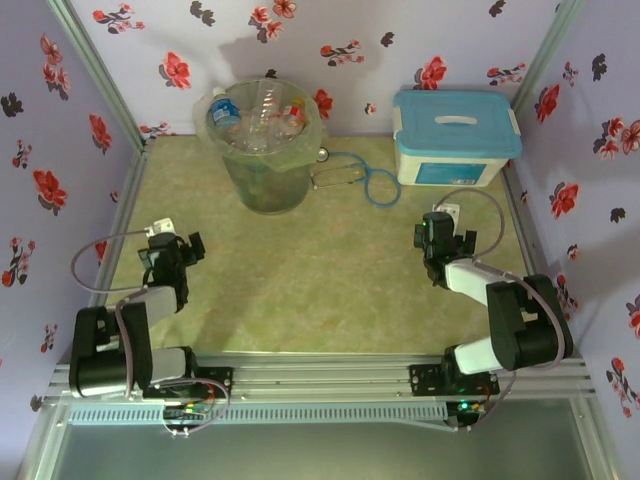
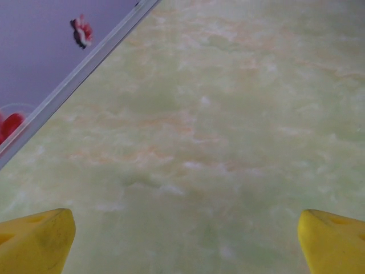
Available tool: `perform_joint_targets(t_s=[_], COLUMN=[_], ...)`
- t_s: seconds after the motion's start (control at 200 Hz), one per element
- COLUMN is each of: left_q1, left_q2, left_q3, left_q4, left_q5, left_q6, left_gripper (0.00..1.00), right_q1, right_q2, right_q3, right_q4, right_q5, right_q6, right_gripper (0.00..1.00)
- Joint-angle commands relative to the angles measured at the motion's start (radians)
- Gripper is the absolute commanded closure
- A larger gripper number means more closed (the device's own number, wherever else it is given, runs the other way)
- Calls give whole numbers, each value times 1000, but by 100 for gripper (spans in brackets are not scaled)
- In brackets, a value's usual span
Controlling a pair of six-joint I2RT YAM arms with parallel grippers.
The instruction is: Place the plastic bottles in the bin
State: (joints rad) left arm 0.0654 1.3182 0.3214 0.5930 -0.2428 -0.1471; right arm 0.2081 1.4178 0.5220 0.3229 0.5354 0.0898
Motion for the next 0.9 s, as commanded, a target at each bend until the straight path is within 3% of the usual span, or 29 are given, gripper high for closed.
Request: perform_joint_targets(t_s=[0.0, 0.145, 0.205, 0.25, 0.3, 0.345, 0.39, 0.435, 0.475, 0.525, 0.59, 0.665, 0.895], left_q1=[23, 19, 17, 7, -19, -37, -43, -45, -46, -47, -47, -47, -51], left_q2=[82, 118, 122, 129, 161, 251, 203, 233, 217, 226, 226, 225, 224], left_q3=[43, 91, 87, 79, 63, 47, 72, 58, 67, 62, 62, 62, 51], left_q4=[206, 154, 170, 191, 240, 391, 251, 337, 287, 316, 311, 311, 330], left_q5=[91, 135, 160, 172, 172, 157, 151, 143, 142, 136, 136, 135, 93], left_q6=[-9, 12, 26, 42, 71, 97, 95, 102, 98, 101, 101, 101, 88], left_gripper=[0, 0, 0, 0, 0, 0, 0, 0, 0, 0, 0, 0, 0], right_q1=[-9, -11, -15, -20, -39, -64, -91, -127, -171, -173, -172, -171, -166], right_q2=[15, 48, 117, 96, 90, 103, 91, 101, 127, 169, 127, 155, 133], right_q3=[-29, -63, -92, -73, -85, -102, -94, -97, -123, -163, -134, -154, -149], right_q4=[209, 351, 515, 446, 437, 496, 456, 456, 506, 665, 529, 621, 576], right_q5=[16, -12, 24, 20, -12, -35, -87, -139, -217, -218, -219, -215, -217], right_q6=[-51, -94, -120, -93, -78, -59, -30, 2, 33, 15, 32, 19, 16], right_gripper=[1, 1, 1, 1, 1, 1, 1, 1, 1, 0, 1, 1, 1])
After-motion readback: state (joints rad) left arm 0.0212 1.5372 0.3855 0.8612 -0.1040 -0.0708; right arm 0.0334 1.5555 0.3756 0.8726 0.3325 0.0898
